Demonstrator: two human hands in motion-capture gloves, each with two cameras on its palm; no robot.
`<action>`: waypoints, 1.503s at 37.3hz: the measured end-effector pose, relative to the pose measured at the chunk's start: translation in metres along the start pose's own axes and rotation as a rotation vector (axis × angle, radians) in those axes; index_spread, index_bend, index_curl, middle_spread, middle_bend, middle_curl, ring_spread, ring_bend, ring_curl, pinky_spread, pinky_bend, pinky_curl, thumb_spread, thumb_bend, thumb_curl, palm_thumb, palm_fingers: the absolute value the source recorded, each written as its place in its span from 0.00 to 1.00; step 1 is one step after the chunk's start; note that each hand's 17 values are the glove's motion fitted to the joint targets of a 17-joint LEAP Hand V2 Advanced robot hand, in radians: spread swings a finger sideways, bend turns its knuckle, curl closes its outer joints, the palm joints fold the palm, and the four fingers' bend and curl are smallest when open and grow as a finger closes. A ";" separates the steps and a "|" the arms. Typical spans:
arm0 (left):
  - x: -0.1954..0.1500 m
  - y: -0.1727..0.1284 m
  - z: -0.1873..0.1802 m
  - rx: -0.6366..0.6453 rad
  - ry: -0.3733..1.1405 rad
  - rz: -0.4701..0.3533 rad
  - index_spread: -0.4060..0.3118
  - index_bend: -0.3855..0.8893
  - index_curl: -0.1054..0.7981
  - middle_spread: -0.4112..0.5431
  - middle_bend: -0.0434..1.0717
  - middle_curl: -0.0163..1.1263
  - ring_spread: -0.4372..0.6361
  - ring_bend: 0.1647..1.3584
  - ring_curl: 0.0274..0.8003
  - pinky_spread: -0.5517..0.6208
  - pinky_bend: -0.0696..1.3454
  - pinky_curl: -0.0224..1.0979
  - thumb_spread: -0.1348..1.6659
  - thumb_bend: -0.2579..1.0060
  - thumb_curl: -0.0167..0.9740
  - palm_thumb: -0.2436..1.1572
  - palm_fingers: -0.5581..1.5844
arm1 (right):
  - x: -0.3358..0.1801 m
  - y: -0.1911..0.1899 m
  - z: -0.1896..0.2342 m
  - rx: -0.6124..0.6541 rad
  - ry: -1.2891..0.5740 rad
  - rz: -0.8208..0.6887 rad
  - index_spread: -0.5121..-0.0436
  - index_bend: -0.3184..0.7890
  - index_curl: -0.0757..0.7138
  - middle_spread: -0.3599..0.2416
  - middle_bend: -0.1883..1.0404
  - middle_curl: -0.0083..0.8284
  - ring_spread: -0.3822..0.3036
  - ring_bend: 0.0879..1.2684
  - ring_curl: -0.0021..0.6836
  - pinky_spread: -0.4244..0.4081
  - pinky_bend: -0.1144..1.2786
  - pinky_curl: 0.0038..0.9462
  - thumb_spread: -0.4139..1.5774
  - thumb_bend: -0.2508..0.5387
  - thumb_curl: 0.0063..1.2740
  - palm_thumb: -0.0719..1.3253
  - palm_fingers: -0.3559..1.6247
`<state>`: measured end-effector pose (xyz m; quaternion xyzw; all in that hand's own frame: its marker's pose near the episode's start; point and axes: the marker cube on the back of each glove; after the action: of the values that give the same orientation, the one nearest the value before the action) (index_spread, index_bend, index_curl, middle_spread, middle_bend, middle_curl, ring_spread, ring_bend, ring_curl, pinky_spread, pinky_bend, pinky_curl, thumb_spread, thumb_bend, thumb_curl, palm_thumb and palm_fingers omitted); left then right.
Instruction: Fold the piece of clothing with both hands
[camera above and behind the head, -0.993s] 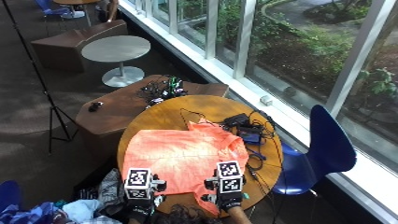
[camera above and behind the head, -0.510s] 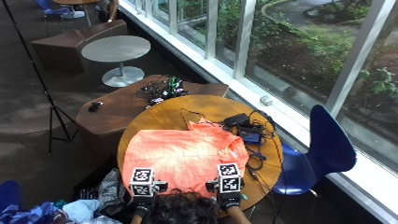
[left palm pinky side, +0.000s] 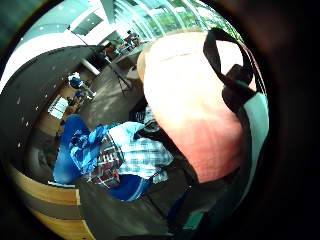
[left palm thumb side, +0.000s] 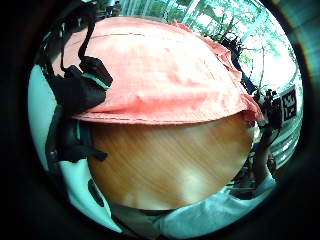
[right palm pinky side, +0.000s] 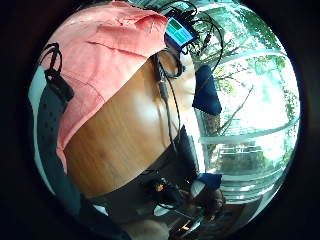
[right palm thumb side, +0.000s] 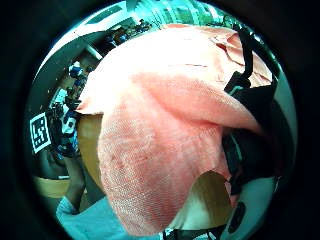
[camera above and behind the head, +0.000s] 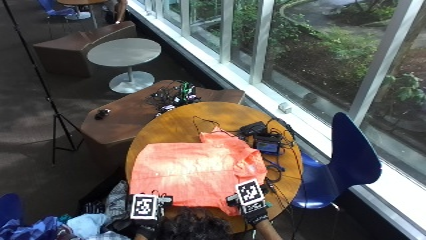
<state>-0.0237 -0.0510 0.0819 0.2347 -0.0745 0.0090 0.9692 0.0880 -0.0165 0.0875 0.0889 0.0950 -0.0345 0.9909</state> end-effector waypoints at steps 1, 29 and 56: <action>0.004 0.007 -0.005 -0.030 0.056 0.015 0.20 0.51 0.52 0.16 0.37 0.39 0.15 0.35 0.38 0.35 0.33 0.28 0.69 0.32 0.42 0.71 0.79 | 0.002 0.006 -0.005 -0.009 0.009 -0.020 0.34 0.54 0.52 0.18 0.34 0.44 0.13 0.34 0.46 0.24 0.47 0.35 0.77 0.57 0.31 0.60 0.76; -0.029 -0.170 0.007 -0.503 0.107 0.254 0.11 0.43 0.53 0.04 0.45 0.45 0.02 0.61 0.57 0.15 0.47 0.42 0.70 0.20 0.42 0.75 0.89 | 0.041 -0.224 -0.048 -0.112 -0.430 0.005 0.39 0.37 0.49 0.14 0.61 0.62 0.18 0.67 0.72 0.07 0.52 0.43 0.82 0.47 0.27 0.69 0.90; -0.023 -0.197 0.108 -0.490 -0.056 0.133 0.12 0.43 0.58 0.05 0.48 0.46 0.04 0.64 0.59 0.19 0.40 0.44 0.74 0.19 0.38 0.74 0.82 | 0.008 -0.282 -0.005 -0.165 -0.132 0.124 0.57 0.71 0.70 0.28 0.79 0.75 0.25 0.67 0.84 0.14 0.51 0.47 0.86 0.31 0.23 0.62 0.85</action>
<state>-0.0516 -0.2753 0.0835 -0.0122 -0.1163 0.0478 0.9920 0.0708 -0.2925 0.0335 0.0105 0.0262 0.0288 0.9992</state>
